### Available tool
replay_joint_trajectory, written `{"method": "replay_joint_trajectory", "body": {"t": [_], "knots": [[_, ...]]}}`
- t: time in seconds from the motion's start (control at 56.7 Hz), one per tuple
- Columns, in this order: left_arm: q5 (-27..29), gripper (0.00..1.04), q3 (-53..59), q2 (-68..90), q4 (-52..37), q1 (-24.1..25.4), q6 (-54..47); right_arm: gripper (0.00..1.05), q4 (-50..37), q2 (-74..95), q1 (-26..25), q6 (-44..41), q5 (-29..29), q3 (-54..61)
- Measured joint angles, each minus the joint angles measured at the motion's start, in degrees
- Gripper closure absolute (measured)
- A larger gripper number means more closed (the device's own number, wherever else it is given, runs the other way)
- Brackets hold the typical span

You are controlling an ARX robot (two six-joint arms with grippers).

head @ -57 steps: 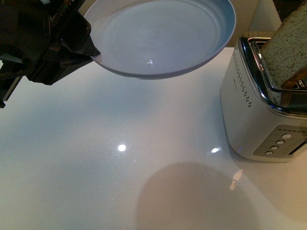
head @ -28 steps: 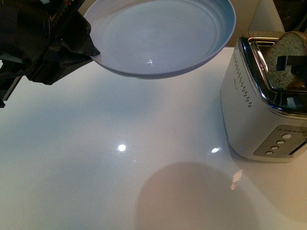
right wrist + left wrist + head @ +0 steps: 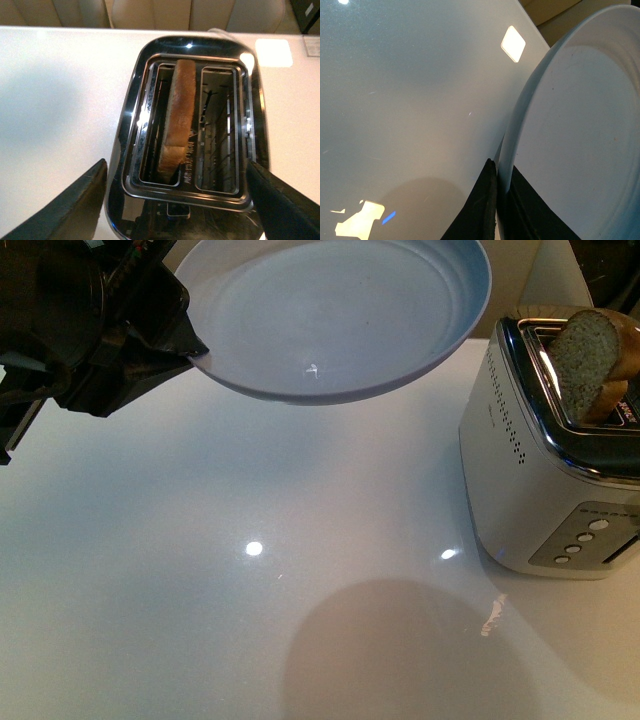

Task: Left arm holds plate, right arm toasts bread

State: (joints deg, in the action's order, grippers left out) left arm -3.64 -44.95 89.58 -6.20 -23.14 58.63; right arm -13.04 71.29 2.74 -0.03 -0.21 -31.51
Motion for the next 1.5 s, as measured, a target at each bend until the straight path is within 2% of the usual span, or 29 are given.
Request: {"method": "replay_joint_trajectory", "body": {"t": [0.053, 0.106, 0.176, 0.247, 0.441, 0.635, 1.111, 1.199, 1.499], "knots": [[0.02, 1.02, 0.00, 0.00, 0.00, 0.00, 0.00, 0.08, 1.84, -4.17, -1.97, -1.01, -1.64, 1.05], [0.02, 1.02, 0.00, 0.00, 0.00, 0.00, 0.00, 0.09, 4.50, -10.78, -5.38, -2.62, -3.93, 2.69], [0.02, 1.02, 0.00, 0.00, 0.00, 0.00, 0.00, 0.25, -14.60, -14.43, -6.47, -1.25, -2.99, 10.05], [-0.22, 1.02, -0.09, 0.00, 0.00, -0.02, 0.00, 0.39, -24.02, -16.15, -4.13, -0.81, -0.28, 15.06], [-0.15, 1.02, -0.09, 0.00, 0.00, 0.00, 0.00, 0.69, -25.33, -21.24, -2.99, -0.68, 0.04, 20.24], [-0.22, 1.02, -0.09, 0.00, 0.00, 0.00, 0.00, 1.03, -23.32, -27.17, -2.99, -0.66, 0.20, 24.28], [-0.07, 1.02, -0.09, 0.00, 0.00, 0.00, 0.02, 1.03, -14.53, -40.74, -2.95, -0.39, 0.20, 29.14], [0.04, 1.02, -0.09, 0.00, 0.00, 0.00, 0.02, 1.03, -15.61, -42.21, -2.95, -0.37, 0.35, 30.47], [0.00, 1.02, -0.11, 0.00, 0.00, 0.00, 0.02, 1.03, -7.08, -51.15, -2.95, -0.35, 0.22, 30.49]]}}
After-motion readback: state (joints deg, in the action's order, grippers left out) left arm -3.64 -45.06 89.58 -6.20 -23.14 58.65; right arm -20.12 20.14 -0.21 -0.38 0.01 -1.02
